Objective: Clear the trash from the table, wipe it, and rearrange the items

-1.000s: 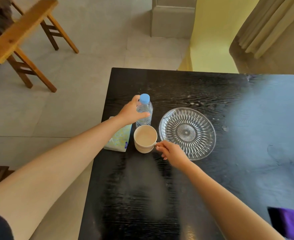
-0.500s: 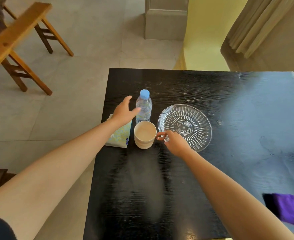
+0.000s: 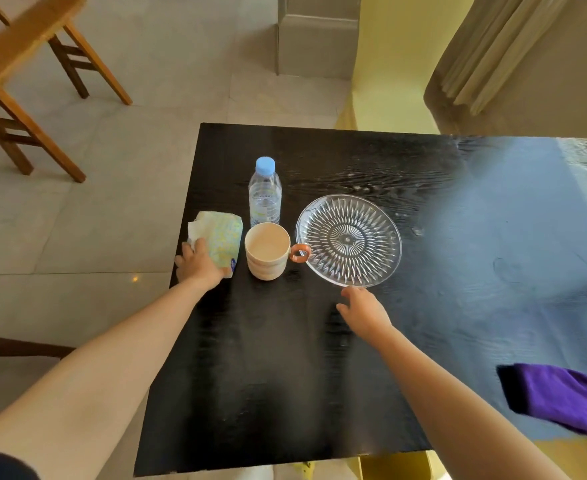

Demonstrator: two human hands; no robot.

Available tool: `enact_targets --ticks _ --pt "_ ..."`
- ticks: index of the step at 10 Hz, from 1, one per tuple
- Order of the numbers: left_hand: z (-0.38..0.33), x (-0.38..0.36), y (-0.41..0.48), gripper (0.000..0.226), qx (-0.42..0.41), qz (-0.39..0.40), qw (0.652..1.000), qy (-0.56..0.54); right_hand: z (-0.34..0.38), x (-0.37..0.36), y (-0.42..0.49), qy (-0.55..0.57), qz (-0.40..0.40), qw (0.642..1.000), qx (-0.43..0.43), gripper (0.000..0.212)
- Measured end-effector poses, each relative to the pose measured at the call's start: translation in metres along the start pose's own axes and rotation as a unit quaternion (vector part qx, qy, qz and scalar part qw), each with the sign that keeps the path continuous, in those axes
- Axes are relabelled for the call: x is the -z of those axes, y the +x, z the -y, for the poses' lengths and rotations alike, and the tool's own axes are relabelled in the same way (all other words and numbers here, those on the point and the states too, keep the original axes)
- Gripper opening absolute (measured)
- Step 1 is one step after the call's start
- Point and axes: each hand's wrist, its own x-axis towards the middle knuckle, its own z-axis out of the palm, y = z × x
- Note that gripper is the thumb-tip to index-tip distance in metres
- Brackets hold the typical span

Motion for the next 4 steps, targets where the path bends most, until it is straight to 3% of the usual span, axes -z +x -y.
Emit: enact_targets --ticks 3,4 --pt "-0.010 0.029 -0.027 0.093 0.030 0.034 0.999 -0.010 0.004 0.028 -0.020 -0.029 0.026 0.999 0.032 0.042" --pt "-0.022 0.056 -0.050 0.076 0.013 0.030 0.999 -0.009 0.011 0.059 -0.033 -0.058 0.048 0.996 0.050 0.039"
